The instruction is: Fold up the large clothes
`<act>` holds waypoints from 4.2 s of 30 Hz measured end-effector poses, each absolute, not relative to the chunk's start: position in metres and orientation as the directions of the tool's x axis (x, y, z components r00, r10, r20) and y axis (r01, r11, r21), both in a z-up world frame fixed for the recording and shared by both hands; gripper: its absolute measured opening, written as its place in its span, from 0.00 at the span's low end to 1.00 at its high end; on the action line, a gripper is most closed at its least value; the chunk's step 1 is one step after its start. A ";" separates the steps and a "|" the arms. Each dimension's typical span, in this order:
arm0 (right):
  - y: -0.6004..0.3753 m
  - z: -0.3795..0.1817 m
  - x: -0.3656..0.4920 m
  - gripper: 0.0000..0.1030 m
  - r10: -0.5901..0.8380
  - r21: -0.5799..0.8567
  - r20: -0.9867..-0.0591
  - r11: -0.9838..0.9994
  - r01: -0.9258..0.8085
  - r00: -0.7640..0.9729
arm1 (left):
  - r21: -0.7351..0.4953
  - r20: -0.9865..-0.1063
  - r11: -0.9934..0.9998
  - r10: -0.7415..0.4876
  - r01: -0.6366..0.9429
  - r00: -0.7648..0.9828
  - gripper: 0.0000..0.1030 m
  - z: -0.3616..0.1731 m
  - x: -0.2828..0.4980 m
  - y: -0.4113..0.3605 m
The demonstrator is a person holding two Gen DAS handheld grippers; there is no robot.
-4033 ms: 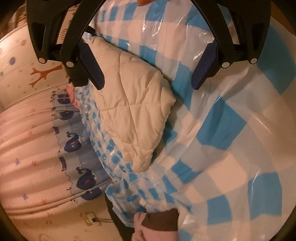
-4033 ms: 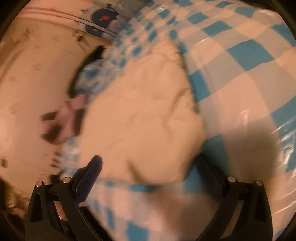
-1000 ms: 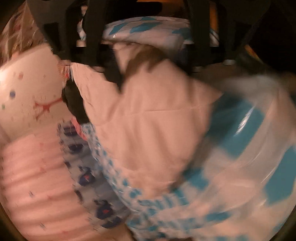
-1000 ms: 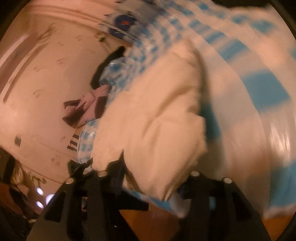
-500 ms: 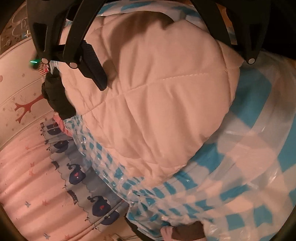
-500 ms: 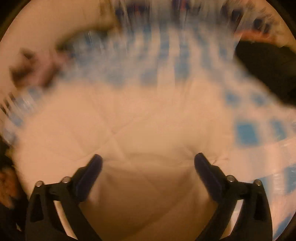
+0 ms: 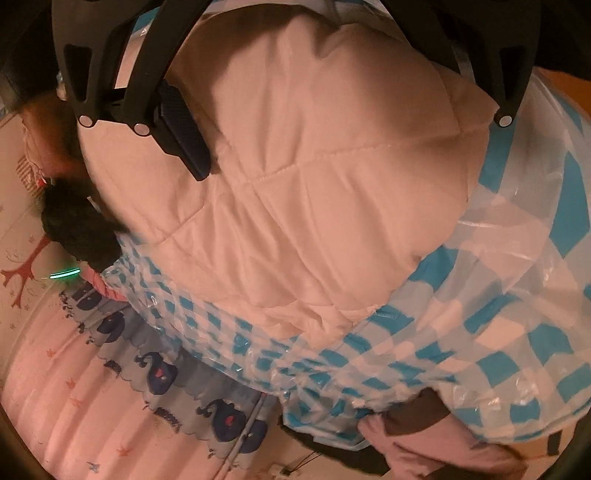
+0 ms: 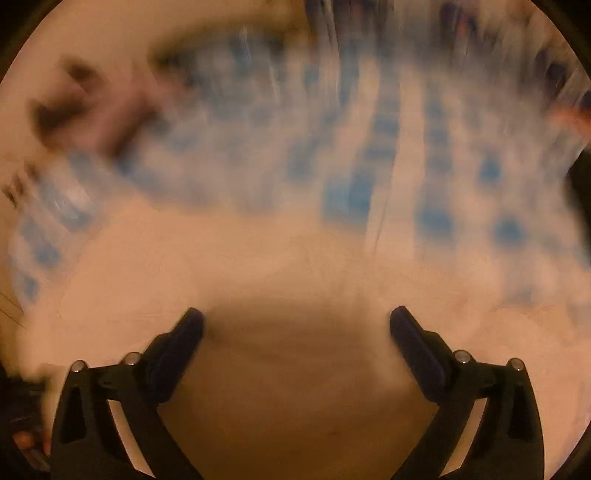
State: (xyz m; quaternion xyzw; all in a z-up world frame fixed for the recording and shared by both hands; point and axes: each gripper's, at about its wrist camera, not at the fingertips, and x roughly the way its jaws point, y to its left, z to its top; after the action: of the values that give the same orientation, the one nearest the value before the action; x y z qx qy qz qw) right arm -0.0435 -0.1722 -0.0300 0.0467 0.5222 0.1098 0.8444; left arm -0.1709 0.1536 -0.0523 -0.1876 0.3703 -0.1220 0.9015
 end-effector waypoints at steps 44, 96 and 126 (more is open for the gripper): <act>-0.279 -0.043 -0.033 0.95 0.092 0.180 -0.873 0.973 0.141 0.478 | -0.231 -0.621 0.968 -0.224 0.097 0.751 0.88 -0.046 -0.181 0.127; -0.232 0.047 -0.214 0.94 -0.009 0.095 -0.532 0.993 0.070 0.847 | -0.305 -0.623 0.948 -0.273 0.094 0.733 0.88 -0.053 -0.182 0.132; -0.043 -0.024 -0.194 0.95 0.180 -0.125 -0.747 0.907 -0.401 0.640 | -0.788 -0.466 0.615 -0.568 -0.025 0.679 0.85 -0.095 -0.164 0.210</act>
State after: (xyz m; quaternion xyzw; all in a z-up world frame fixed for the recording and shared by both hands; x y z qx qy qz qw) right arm -0.1941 -0.0430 -0.0239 -0.1411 0.3921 0.1626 0.8944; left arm -0.1638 0.2098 -0.0949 -0.4062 0.3653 -0.1652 0.8211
